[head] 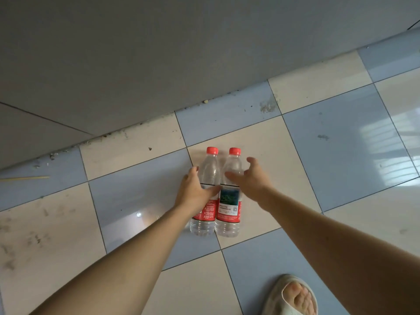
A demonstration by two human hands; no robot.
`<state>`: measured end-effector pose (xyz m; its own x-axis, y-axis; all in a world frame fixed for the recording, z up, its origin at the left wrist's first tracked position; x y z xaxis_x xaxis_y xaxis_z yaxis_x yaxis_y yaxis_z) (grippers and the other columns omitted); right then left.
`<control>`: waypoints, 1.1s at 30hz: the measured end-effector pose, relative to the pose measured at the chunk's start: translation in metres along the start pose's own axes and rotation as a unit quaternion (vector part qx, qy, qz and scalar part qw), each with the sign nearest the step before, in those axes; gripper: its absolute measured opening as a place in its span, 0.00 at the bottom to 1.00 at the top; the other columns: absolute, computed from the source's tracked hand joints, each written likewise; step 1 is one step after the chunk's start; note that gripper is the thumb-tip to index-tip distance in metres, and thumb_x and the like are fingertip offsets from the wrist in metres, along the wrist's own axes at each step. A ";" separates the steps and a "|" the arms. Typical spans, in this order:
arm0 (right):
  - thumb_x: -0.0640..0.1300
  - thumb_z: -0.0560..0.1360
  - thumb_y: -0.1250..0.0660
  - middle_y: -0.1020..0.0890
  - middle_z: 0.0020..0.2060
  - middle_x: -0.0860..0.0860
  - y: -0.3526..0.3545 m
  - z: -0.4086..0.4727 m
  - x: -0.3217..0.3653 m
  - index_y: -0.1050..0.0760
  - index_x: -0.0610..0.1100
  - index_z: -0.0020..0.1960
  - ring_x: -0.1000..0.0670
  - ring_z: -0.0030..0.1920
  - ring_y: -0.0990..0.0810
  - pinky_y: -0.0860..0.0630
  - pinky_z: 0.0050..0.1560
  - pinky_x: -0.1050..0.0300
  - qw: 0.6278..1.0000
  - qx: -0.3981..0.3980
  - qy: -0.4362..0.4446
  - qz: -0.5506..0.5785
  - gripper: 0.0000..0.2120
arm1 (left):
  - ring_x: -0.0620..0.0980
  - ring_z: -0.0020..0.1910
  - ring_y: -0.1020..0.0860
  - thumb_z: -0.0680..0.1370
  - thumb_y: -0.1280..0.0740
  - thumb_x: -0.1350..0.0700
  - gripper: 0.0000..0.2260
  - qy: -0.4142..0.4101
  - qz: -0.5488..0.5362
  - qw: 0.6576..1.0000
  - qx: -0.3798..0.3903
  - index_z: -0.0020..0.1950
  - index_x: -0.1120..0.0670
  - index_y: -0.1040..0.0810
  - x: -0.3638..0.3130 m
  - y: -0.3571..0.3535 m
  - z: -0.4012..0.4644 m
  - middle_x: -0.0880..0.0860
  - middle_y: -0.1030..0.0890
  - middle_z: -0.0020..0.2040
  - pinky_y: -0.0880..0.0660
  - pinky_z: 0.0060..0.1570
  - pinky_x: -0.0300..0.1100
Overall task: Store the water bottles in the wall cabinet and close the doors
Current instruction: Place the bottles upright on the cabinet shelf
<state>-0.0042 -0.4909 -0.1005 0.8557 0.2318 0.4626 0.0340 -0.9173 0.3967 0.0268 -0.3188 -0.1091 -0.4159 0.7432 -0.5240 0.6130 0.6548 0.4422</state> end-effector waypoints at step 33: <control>0.38 0.69 0.21 0.23 0.58 0.56 -0.003 -0.117 -0.012 0.36 0.58 0.59 0.56 0.59 0.23 0.22 0.62 0.49 0.956 -0.146 0.242 0.081 0.31 | 0.44 0.53 0.23 0.63 0.18 0.60 0.31 -0.200 -0.060 0.970 -0.126 0.53 0.35 0.31 0.012 0.048 -0.069 0.43 0.22 0.54 0.28 0.48 0.32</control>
<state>-0.0744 -0.4534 -0.0143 0.4967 0.2811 0.8211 -0.2855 -0.8405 0.4604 0.0045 -0.2694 -0.0438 -0.1491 0.5805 -0.8005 0.3727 0.7829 0.4982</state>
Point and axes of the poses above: each hand's wrist, its own z-axis towards the middle knuckle, its own y-axis out of the back of the hand, x = y × z, the point moved 3 cm from there along z, towards the middle knuckle
